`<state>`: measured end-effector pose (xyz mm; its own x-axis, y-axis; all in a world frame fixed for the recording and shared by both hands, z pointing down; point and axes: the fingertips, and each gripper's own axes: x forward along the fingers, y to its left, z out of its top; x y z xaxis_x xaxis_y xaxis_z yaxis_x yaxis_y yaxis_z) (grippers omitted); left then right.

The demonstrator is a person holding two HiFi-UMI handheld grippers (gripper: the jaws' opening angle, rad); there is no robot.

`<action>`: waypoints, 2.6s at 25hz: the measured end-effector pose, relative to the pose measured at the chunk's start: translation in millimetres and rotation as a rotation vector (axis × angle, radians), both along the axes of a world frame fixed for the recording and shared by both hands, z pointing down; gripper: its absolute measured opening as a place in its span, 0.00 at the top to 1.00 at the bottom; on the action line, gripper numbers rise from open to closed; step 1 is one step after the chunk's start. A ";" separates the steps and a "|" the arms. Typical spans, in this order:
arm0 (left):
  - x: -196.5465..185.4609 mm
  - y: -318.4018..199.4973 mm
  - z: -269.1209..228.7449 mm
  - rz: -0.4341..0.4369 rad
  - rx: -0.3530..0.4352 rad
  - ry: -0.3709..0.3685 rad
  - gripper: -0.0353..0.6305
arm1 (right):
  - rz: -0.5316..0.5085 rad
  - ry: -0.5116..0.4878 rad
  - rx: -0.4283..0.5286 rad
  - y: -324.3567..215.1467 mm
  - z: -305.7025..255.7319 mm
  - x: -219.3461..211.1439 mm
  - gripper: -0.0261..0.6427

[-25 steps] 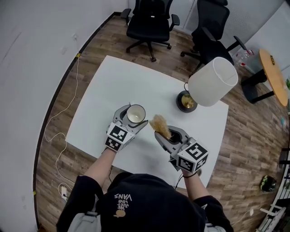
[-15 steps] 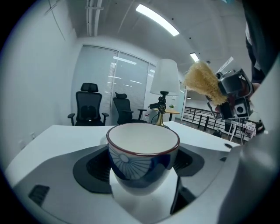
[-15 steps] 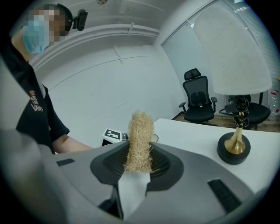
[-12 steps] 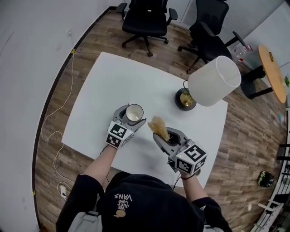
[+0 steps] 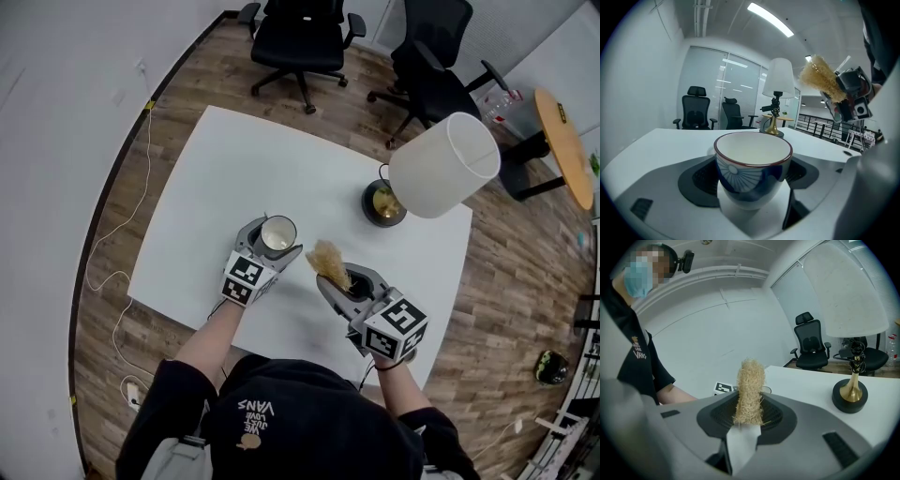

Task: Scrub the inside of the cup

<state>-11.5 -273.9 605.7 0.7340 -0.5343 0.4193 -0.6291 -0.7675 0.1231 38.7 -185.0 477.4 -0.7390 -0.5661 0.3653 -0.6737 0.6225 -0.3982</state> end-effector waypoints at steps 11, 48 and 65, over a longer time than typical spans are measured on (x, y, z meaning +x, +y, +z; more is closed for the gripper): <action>-2.6 6.4 0.9 -0.014 0.070 -0.016 0.35 | -0.022 0.002 0.009 4.8 -5.3 -3.7 0.79; -35.5 73.9 -147.0 -0.107 0.241 0.039 0.67 | -0.096 -0.051 0.116 30.8 -36.0 -19.5 0.79; -29.7 137.5 -184.4 -0.151 0.251 0.119 0.93 | -0.127 -0.068 0.117 60.1 -39.0 -17.3 0.79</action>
